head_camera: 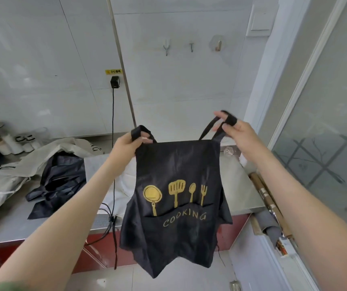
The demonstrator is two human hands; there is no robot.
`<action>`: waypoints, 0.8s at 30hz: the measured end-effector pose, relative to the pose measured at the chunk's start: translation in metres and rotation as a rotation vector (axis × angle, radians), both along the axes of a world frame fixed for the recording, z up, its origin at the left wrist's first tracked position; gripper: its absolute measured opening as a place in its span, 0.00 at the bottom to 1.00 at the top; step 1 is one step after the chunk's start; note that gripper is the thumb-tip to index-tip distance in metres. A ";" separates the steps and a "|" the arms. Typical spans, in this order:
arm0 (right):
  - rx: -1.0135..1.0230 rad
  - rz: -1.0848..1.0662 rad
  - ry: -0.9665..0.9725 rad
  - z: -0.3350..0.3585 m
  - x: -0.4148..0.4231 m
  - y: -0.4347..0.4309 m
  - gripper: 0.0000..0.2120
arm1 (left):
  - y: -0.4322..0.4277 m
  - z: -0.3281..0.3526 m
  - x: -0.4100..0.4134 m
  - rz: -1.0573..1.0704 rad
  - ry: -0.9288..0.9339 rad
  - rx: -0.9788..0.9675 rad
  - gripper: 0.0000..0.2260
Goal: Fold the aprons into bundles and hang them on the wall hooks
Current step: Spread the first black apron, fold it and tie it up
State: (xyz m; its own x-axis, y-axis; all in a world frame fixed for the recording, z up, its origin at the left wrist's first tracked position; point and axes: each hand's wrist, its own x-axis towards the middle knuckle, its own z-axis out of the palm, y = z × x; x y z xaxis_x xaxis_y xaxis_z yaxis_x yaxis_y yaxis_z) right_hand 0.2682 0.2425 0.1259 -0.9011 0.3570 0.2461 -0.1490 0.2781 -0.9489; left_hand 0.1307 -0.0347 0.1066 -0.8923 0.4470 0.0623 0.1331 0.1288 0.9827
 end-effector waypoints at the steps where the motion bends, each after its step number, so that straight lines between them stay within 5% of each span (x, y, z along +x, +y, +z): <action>1: -0.026 0.027 0.050 0.009 0.002 0.002 0.18 | -0.002 0.010 -0.001 -0.083 -0.072 0.149 0.09; 3: -0.101 0.112 0.089 0.020 0.006 0.005 0.17 | -0.006 0.027 -0.001 -0.235 -0.165 0.322 0.07; 7: 0.143 0.113 -0.232 -0.012 0.007 0.003 0.19 | -0.012 0.004 0.000 -0.151 -0.175 -0.159 0.06; 10: 0.191 0.067 -0.293 -0.026 0.000 0.000 0.17 | -0.005 -0.014 -0.006 0.124 -0.183 -0.236 0.05; 12: 0.225 0.127 -0.294 -0.015 -0.006 -0.009 0.17 | 0.005 -0.004 -0.009 0.247 0.015 -0.434 0.06; 14: 0.268 0.224 -0.302 -0.004 -0.013 -0.020 0.16 | 0.018 0.008 0.000 0.279 0.180 -0.599 0.21; 16: 0.295 0.308 -0.303 0.005 -0.018 -0.032 0.14 | 0.032 0.015 0.014 0.128 0.410 -0.662 0.40; 18: 0.322 0.374 -0.300 0.009 -0.024 -0.046 0.12 | 0.051 0.013 0.031 -0.138 0.689 -0.812 0.46; 20: 0.354 0.383 -0.291 0.011 -0.030 -0.055 0.10 | 0.066 0.008 0.043 -0.316 0.670 -0.833 0.36; 22: 0.310 0.340 -0.262 0.012 -0.032 -0.057 0.06 | 0.072 0.009 0.047 -0.293 0.423 -0.754 0.15; 24: 0.199 0.296 -0.250 0.006 -0.028 -0.052 0.06 | 0.072 0.014 0.045 -0.264 0.271 -0.669 0.09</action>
State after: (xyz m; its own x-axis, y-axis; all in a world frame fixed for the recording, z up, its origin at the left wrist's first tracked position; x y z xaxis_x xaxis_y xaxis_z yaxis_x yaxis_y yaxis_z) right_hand 0.2400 0.1903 0.1315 -0.9981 0.0420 0.0454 -0.0223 0.4390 -0.8982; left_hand 0.1759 0.0377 0.1209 -0.7428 0.6626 -0.0954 0.4668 0.6148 0.6357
